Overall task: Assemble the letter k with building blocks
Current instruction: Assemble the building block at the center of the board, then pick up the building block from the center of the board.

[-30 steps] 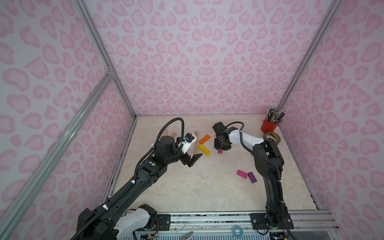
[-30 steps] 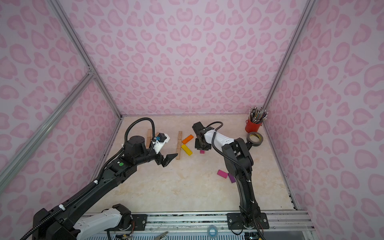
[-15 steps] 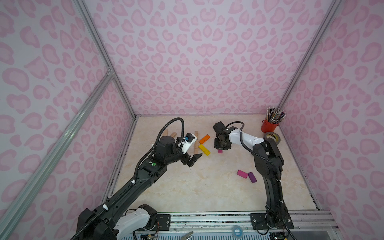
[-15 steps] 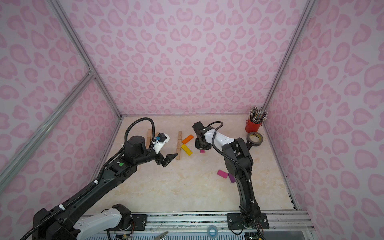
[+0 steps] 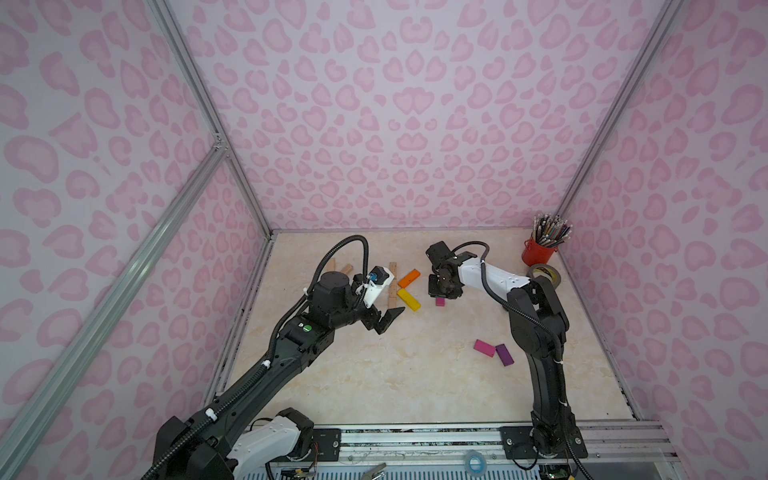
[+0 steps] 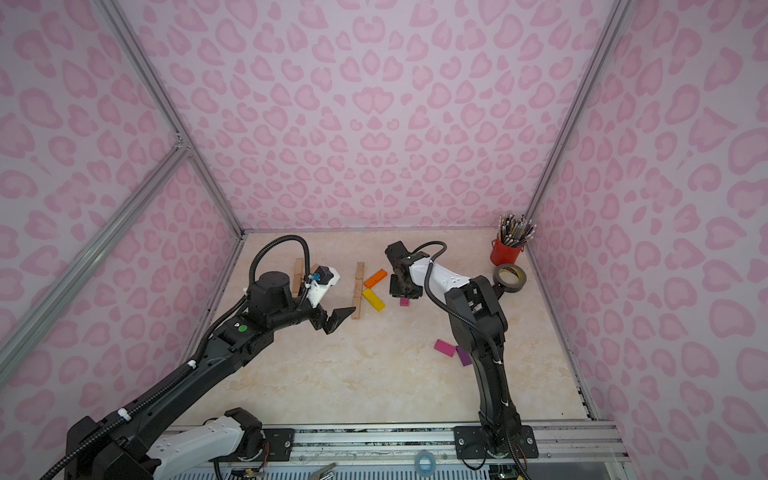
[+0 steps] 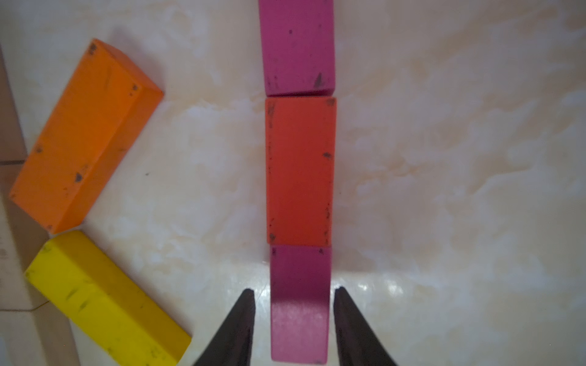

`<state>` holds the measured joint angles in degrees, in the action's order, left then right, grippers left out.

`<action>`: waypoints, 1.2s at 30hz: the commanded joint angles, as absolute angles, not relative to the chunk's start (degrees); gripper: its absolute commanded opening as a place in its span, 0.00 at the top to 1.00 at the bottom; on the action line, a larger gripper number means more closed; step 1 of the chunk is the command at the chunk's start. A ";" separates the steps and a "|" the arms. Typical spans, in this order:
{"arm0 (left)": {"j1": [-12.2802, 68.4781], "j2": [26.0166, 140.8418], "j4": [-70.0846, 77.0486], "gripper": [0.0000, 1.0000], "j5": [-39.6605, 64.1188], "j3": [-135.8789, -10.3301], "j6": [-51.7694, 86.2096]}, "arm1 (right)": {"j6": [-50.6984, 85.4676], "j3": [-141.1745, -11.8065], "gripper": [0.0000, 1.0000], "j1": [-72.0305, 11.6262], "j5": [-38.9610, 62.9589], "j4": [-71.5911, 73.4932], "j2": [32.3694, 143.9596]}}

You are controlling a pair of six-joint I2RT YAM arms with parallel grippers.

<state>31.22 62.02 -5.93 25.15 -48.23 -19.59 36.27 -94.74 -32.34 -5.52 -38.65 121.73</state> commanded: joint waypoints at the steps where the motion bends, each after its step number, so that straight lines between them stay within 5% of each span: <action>1: 31.21 62.05 -5.03 0.01 25.59 -48.50 -19.95 | 34.76 -93.01 0.51 -32.35 -5.96 -39.10 118.83; 11: 31.28 60.25 -3.72 0.01 28.78 -47.94 -20.15 | 0.58 -73.62 0.19 -31.34 -5.60 -39.36 94.90; 21: 33.07 56.89 -2.55 0.01 30.89 -46.45 -22.58 | -22.19 -50.78 0.21 -29.93 -8.74 -41.71 67.41; 36: 37.39 55.55 -4.13 0.02 30.06 -45.23 -26.89 | -26.85 -52.73 0.32 -25.76 -1.13 -47.89 84.45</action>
